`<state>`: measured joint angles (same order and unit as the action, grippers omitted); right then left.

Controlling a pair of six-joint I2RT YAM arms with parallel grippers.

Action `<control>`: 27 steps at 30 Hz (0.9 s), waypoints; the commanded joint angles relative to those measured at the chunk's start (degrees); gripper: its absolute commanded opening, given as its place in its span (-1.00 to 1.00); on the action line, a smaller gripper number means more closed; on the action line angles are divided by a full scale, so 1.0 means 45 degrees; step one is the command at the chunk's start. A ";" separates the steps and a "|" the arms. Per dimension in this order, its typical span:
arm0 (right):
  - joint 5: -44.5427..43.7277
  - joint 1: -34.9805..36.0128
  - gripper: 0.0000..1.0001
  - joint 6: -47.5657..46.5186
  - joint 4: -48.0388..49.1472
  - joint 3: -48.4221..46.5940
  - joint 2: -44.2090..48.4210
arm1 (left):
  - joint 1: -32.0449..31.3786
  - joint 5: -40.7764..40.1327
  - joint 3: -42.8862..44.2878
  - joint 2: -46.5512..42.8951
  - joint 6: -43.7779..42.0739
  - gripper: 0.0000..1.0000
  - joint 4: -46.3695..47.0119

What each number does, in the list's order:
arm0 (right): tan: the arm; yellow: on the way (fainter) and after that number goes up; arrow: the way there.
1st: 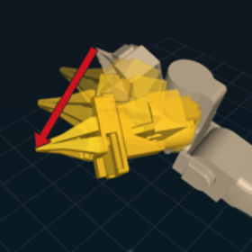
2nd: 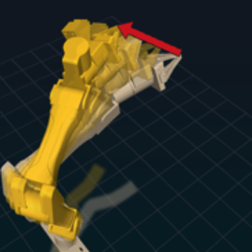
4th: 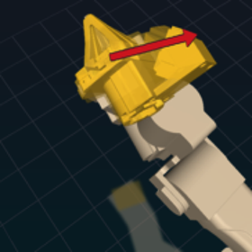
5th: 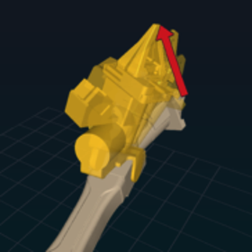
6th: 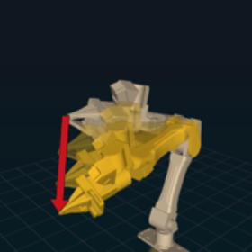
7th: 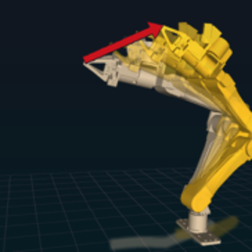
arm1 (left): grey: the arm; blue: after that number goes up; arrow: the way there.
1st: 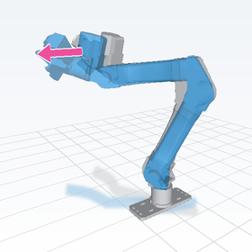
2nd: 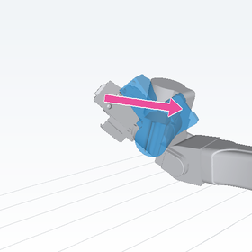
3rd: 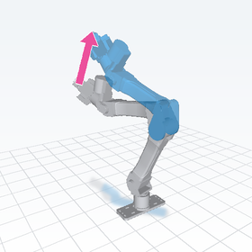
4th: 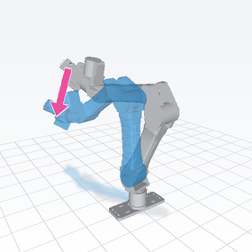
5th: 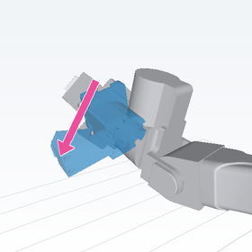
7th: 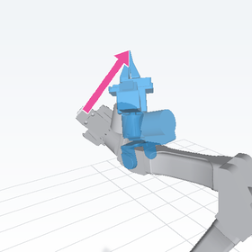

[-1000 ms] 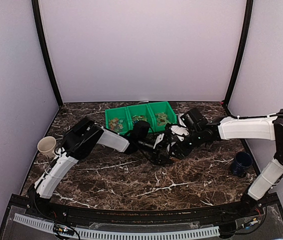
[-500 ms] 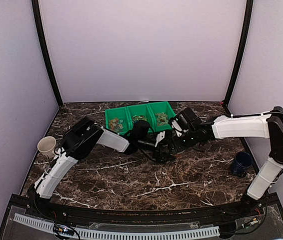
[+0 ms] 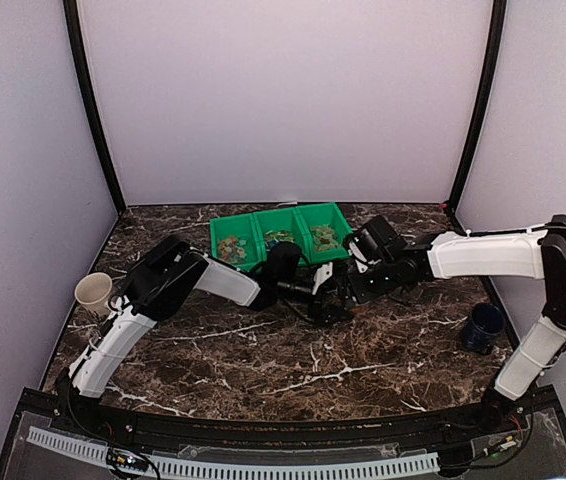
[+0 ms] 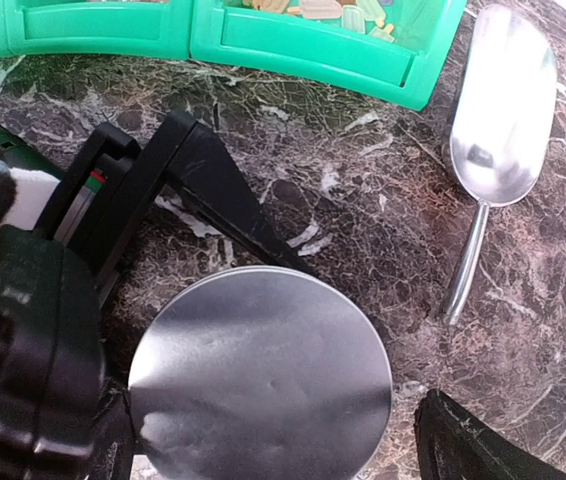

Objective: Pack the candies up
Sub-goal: Screw the box lid onto the packing bottle.

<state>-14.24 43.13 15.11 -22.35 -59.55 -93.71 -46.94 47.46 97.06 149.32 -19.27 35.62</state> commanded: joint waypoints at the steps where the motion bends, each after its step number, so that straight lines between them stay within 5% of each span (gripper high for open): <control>1: 0.0134 0.0063 0.95 -0.0380 0.0067 0.0304 0.0934 | -0.0351 -0.1632 -0.1121 0.1936 -0.1210 0.84 -0.3379; 11: 0.1558 0.0063 0.95 -0.1943 -0.0240 0.0599 0.1553 | -0.0351 -0.1657 -0.1130 0.1935 -0.1363 0.86 -0.3461; 27: 0.5136 -0.1694 0.95 -0.9364 -0.2281 0.0526 0.1759 | 0.0003 0.1019 -0.0592 0.2089 -0.2925 0.86 -0.5082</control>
<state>3.79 36.47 -17.41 -28.91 -56.55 -83.74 -46.78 52.29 99.09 149.62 -21.89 29.76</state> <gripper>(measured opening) 0.973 0.932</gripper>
